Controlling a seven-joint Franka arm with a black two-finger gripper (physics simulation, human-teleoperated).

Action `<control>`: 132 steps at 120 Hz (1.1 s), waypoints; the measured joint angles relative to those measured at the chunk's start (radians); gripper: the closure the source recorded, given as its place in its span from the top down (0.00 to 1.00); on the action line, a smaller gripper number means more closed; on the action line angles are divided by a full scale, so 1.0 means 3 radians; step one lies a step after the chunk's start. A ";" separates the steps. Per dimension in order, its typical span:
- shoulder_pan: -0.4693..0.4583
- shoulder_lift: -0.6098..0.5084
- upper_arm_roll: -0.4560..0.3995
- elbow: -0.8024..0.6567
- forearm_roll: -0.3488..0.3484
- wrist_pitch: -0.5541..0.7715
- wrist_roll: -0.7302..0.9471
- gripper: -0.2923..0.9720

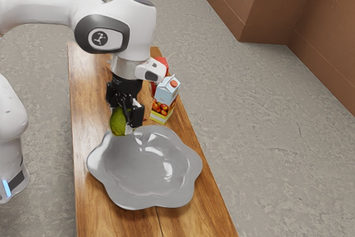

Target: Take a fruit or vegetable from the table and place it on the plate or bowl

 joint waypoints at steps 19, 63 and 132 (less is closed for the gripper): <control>0.0103 0.0238 -0.0301 0.0066 -0.0091 0.0231 -0.0058 0.52; 0.0100 0.0696 -0.0748 -0.0044 -0.0128 0.0762 -0.0332 0.52; 0.1002 0.0773 -0.0205 0.2253 0.0710 -0.0399 -0.0521 0.75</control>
